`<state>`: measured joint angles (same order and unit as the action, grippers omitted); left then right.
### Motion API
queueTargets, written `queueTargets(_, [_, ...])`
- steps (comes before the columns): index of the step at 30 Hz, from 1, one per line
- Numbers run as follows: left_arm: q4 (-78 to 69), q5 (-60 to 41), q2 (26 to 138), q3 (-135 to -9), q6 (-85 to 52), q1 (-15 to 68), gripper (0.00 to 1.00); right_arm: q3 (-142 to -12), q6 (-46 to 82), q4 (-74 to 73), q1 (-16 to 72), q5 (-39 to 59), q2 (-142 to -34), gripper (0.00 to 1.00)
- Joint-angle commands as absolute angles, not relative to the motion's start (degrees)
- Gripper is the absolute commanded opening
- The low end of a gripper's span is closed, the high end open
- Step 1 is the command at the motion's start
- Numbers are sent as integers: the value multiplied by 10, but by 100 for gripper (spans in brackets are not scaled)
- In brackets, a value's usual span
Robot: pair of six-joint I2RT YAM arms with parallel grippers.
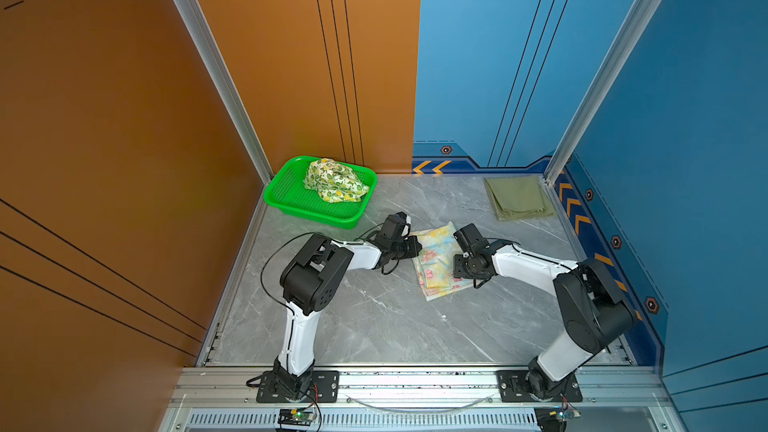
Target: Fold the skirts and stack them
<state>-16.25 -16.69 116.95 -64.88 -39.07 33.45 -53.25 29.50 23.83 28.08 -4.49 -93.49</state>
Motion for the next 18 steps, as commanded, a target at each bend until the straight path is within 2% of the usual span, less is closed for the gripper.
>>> queueTargets(1, [-107, -155, 1144, -635, -390, 342, 16, -551, 312, 261, 276, -38, -882, 58])
queueTargets(7, [-104, -139, 1064, -630, -359, 367, 39, -515, 357, 261, 273, -51, -799, 66])
queueTargets(13, [-51, -119, 1020, -669, -281, 405, 47, -430, 451, 209, 273, -49, -682, 79])
queueTargets(18, [23, -118, 1075, -754, -233, 407, 48, -371, 534, 173, 276, -42, -603, 81])
